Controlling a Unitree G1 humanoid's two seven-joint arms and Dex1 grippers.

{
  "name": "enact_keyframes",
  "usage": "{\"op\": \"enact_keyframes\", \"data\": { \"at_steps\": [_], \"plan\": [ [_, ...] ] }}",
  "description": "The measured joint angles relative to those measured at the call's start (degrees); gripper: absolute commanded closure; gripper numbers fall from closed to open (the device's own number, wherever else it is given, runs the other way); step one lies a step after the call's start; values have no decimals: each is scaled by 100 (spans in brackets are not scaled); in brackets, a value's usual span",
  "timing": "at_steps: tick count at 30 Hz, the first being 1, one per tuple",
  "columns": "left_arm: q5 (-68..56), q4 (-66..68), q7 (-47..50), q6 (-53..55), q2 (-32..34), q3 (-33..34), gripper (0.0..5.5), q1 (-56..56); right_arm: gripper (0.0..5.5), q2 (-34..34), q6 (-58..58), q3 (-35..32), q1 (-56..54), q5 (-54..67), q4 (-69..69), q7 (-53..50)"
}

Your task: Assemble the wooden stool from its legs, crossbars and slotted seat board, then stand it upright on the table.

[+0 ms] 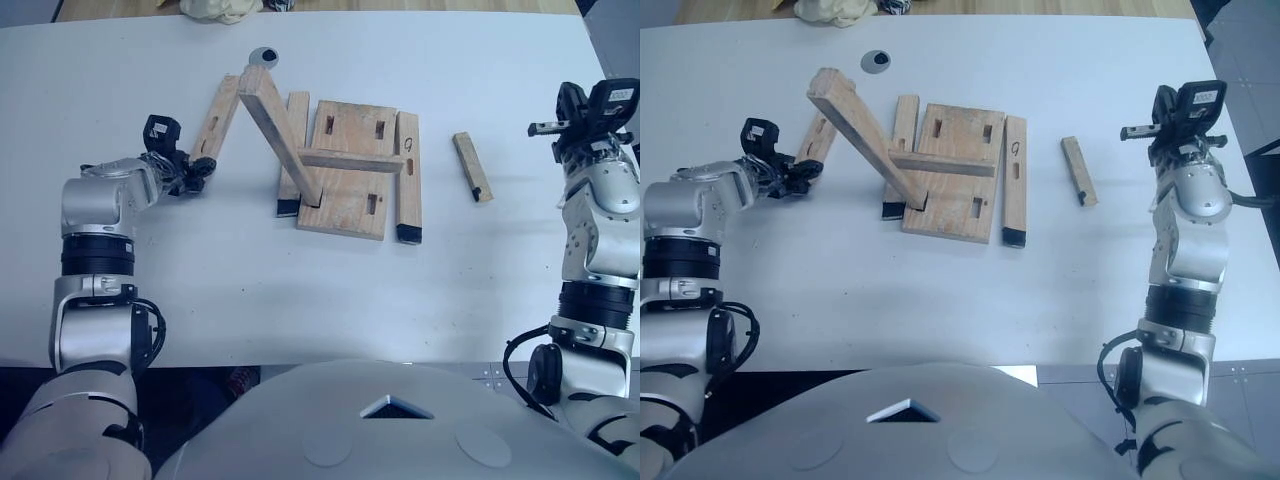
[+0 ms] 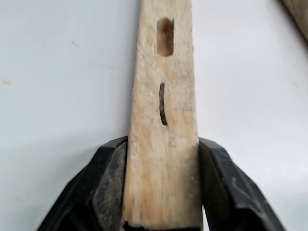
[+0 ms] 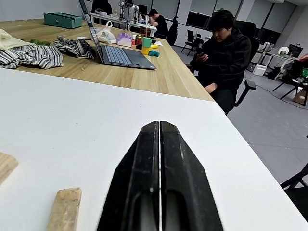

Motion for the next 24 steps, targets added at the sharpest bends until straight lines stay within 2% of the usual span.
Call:
{"op": "enact_keyframes", "data": {
  "at_steps": [3, 5, 8, 12, 15, 18, 24],
  "plan": [
    [-26, 284, -115, -1545, -277, 276, 349, -1, 523, -7, 210, -281, -359, 633, -8, 308],
    [-513, 206, -931, -2392, -434, 586, 349, -385, 485, -65, 815, -795, -1106, 1775, 10, 824],
    [-1255, -185, -2249, -2823, -511, 714, 349, -1166, 440, -655, 1968, -1273, -2327, 3255, 432, 1851],
    [-2038, -187, -3522, -2511, -641, 757, 349, -2135, 373, -1419, 3522, -1327, -3884, 4564, 1097, 3097],
    [-2467, -440, -3962, -1999, -742, 729, 349, -2485, 330, -1416, 4468, -1113, -4468, 5224, 1254, 3714],
    [-2727, -941, -4138, -1534, -919, 552, 349, -2535, 279, -1347, 4889, -948, -4801, 5453, 1400, 3761],
    [-3324, -1456, -4210, -382, -1187, 398, 349, -2019, 173, -1082, 5506, -1042, -4937, 6201, 1383, 3594]
  ]
}}
